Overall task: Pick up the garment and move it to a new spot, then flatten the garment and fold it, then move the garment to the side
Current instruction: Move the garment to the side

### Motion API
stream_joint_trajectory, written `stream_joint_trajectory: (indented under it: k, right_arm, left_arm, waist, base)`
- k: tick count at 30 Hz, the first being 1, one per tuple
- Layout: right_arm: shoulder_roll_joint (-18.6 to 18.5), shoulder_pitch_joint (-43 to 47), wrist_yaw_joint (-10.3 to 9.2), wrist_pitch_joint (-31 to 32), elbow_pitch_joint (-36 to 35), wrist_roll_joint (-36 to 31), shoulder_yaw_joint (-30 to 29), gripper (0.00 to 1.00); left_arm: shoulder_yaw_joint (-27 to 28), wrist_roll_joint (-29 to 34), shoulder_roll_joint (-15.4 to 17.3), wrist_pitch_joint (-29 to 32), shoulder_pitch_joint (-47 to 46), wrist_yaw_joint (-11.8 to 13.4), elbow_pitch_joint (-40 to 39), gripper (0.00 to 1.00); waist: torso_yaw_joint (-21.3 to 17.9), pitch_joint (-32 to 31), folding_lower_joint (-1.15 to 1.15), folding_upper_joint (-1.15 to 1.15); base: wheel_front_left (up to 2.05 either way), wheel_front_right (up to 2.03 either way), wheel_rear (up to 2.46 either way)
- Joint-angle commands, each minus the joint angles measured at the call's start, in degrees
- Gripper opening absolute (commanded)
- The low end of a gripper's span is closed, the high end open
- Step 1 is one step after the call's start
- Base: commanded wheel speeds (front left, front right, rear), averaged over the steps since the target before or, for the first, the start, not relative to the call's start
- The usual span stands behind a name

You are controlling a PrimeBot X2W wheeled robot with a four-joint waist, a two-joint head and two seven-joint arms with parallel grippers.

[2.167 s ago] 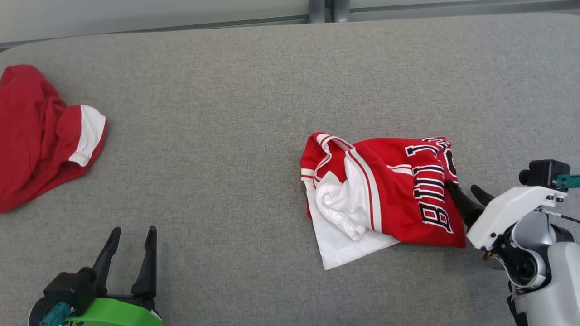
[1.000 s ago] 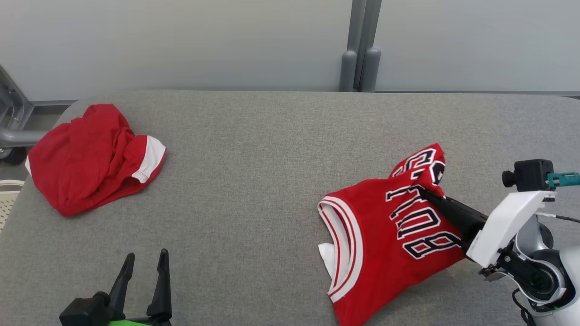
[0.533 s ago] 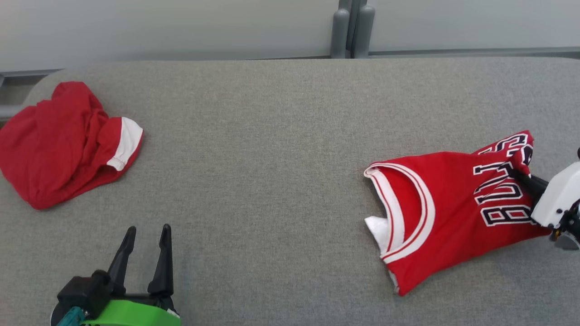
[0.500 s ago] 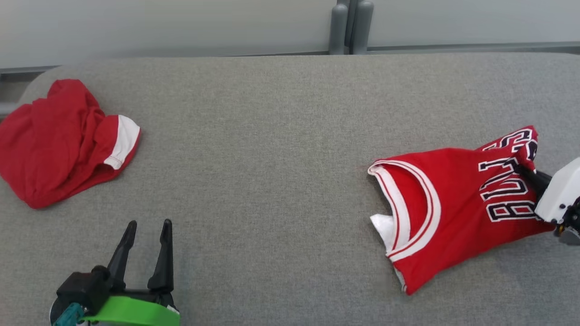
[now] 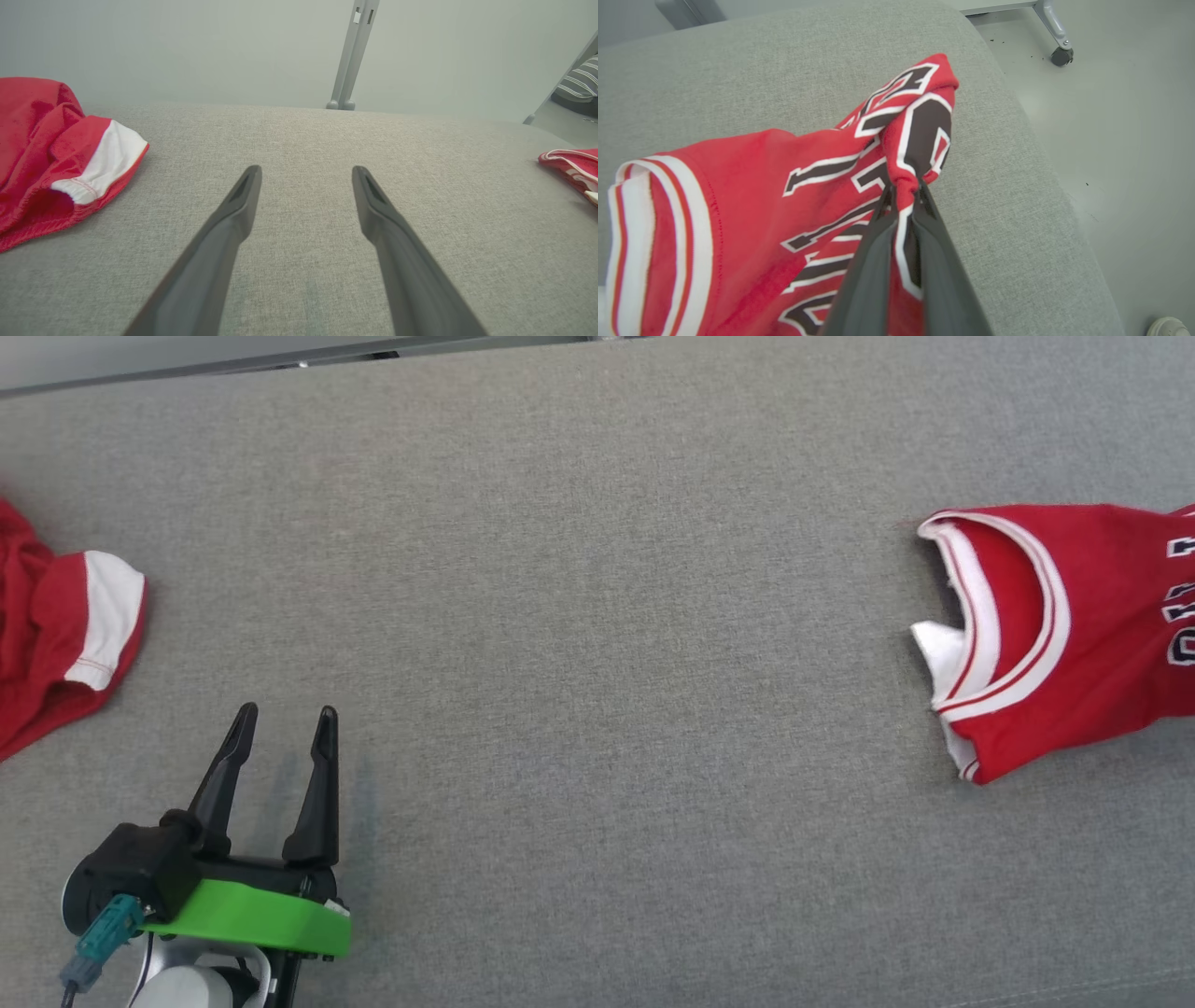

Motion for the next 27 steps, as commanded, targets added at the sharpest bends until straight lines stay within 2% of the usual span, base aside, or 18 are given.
stream_joint_trajectory:
  k: [1, 6, 13, 14, 15, 18, 22, 27]
  right_arm:
    - [-0.94, -1.39, -0.05, -1.39, 1.23, -1.23, -1.14, 0.0]
    - [-1.78, -4.59, -0.04, -7.1, 5.68, -8.42, -5.92, 0.0]
    - [-0.43, -8.85, -0.05, -11.31, 8.86, -16.88, -10.44, 0.0]
    - [-0.77, -9.23, -0.05, -11.99, 9.03, -18.82, -10.64, 0.38]
    - [-0.9, -9.64, -0.05, -12.28, 9.36, -20.21, -11.18, 1.0]
    - [-0.03, -10.47, -0.04, -12.85, 9.83, -23.17, -11.66, 1.0]
    - [0.04, -10.31, -0.04, -16.79, 8.6, -25.12, -10.23, 1.0]
    - [1.53, -8.33, -0.04, -22.47, 4.88, -21.89, -7.23, 1.0]
  left_arm:
    - [-0.33, 0.46, 0.36, 0.2, -1.26, -0.06, 0.07, 1.0]
    - [-1.09, 0.91, 0.83, 0.84, -2.34, -0.34, -0.43, 1.0]
    - [-1.49, 1.0, 1.26, 1.57, -2.98, 0.44, -1.57, 1.0]
    - [-1.42, 0.98, 1.28, 1.54, -2.95, 0.54, -1.67, 1.0]
    - [-1.35, 0.93, 1.32, 1.52, -2.81, 0.65, -1.81, 1.0]
    - [-1.06, 0.76, 1.42, 1.3, -2.04, 1.2, -1.97, 1.0]
    - [-0.28, 0.1, 1.44, 0.79, -0.45, 1.84, -1.8, 1.0]
    - [0.01, -0.29, 1.61, 0.48, 0.92, 2.16, -1.63, 1.0]
  waist:
    - [-2.98, 3.33, 0.0, 0.16]
    - [-2.58, 5.05, 0.0, 0.16]
    - [-0.53, 6.82, 0.0, 0.16]
    - [-0.43, 6.94, 0.0, 0.16]
    - [-0.33, 7.0, 0.0, 0.16]
    - [-0.34, 6.77, 0.0, 0.16]
    - [-1.08, 4.6, 0.0, 0.16]
    - [-1.78, 1.15, 0.0, 0.16]
  base:
    - [0.0, 0.0, 0.0]
    - [0.0, 0.0, 0.0]
    - [0.0, 0.0, 0.0]
    - [0.0, 0.0, 0.0]
    - [0.0, 0.0, 0.0]
    - [0.0, 0.0, 0.0]
    - [0.0, 0.0, 0.0]
    - [0.0, 0.0, 0.0]
